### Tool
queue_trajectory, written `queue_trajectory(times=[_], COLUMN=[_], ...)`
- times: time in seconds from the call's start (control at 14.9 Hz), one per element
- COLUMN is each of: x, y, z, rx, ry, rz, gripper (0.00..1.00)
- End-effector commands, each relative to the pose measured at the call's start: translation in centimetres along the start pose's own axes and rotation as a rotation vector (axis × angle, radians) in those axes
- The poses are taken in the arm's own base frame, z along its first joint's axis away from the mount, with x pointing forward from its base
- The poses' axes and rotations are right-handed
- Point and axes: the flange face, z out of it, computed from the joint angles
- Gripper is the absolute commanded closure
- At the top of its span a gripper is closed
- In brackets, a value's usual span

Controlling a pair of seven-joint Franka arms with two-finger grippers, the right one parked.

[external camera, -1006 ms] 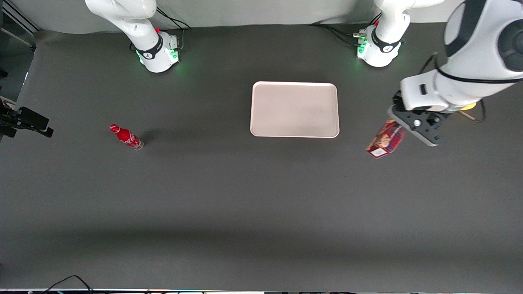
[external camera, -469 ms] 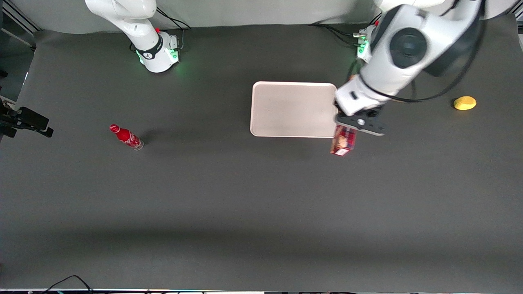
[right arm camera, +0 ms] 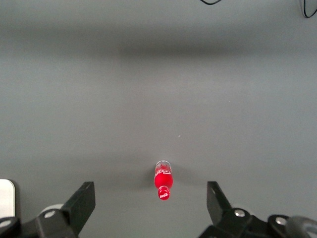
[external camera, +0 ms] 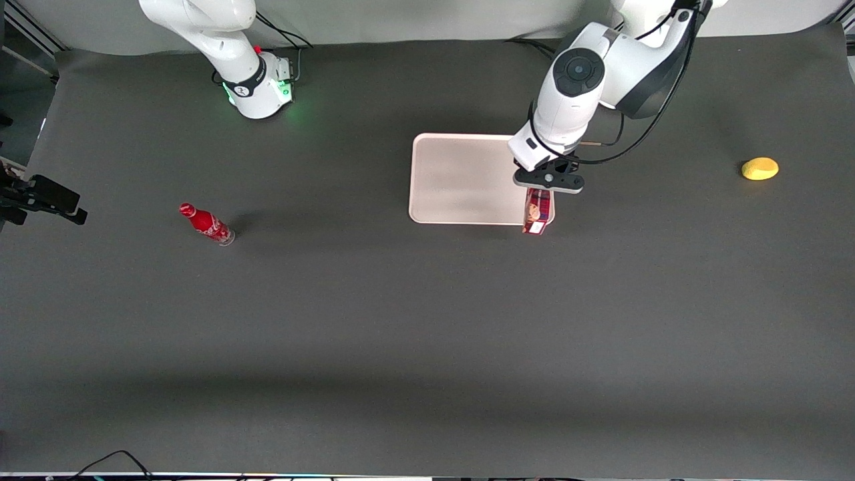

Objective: Place red cookie box on tray
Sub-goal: 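Carry the held box over to the pink tray, then lower the box onto the tray and open the left gripper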

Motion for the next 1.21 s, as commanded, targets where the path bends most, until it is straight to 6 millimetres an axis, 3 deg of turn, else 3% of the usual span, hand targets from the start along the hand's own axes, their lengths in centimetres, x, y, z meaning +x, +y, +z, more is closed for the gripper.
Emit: queue_trajectory(times=[0.0, 0.13, 0.47, 1.07, 1.14], x=[-3.2, -4.3, -5.6, -6.4, -6.4], y=[-1.5, -0.8, -0.2, -0.2, -0.2], z=[4.4, 7.5, 12.7, 14.3, 14.4], rx=[0.013, -0.003, -0.052, -0.048, -0.049], ry=[0.061, 0.045, -0.004, -0.043, -0.044], rz=[-0.042, -0.116, -0.138, -0.132, -0.132], gripper=[1.00, 1.00, 1.00, 1.00, 0.82])
